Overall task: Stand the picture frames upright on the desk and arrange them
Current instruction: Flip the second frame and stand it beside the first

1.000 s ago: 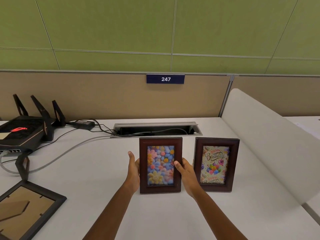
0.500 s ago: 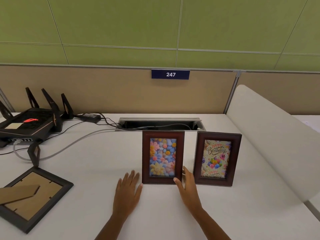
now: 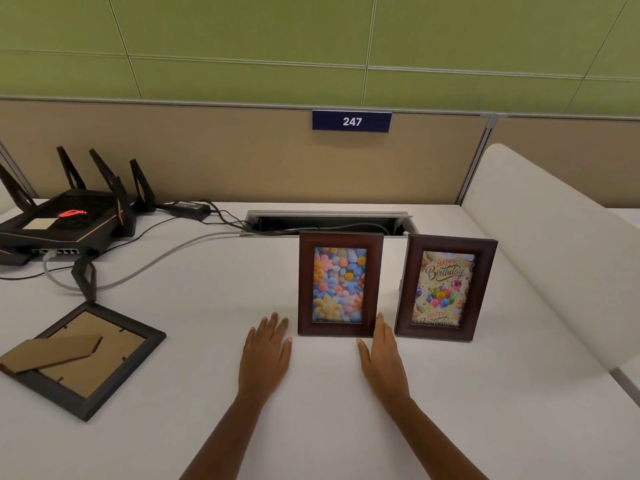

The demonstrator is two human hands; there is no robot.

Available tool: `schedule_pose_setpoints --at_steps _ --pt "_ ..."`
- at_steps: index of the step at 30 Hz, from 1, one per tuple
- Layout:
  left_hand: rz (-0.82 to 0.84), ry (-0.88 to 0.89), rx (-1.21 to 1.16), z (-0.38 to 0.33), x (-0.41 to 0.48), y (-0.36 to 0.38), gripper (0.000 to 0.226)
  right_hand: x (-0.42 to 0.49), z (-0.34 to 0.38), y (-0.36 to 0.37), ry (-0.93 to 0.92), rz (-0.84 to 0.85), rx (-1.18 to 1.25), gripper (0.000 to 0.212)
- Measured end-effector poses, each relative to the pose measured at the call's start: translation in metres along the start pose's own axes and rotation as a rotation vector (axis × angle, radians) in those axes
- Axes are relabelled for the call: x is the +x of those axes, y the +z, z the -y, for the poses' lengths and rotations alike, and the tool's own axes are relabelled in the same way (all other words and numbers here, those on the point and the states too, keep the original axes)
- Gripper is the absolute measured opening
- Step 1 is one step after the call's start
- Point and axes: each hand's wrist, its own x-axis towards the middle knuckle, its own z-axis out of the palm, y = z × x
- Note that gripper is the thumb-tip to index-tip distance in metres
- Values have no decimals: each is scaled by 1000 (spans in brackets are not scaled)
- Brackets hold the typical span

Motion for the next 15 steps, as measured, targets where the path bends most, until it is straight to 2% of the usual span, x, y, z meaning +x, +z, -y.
schedule_pose_setpoints --at_steps 7,12,15 --pt "48 94 70 28 -12 -11 49 -18 11 0 37 -128 -23 56" --pt "102 170 118 53 -18 -25 52 -43 36 5 -106 -320 -52 44" --pt "105 159 164 72 -22 -43 56 -58 66 21 -226 -325 -92 48"
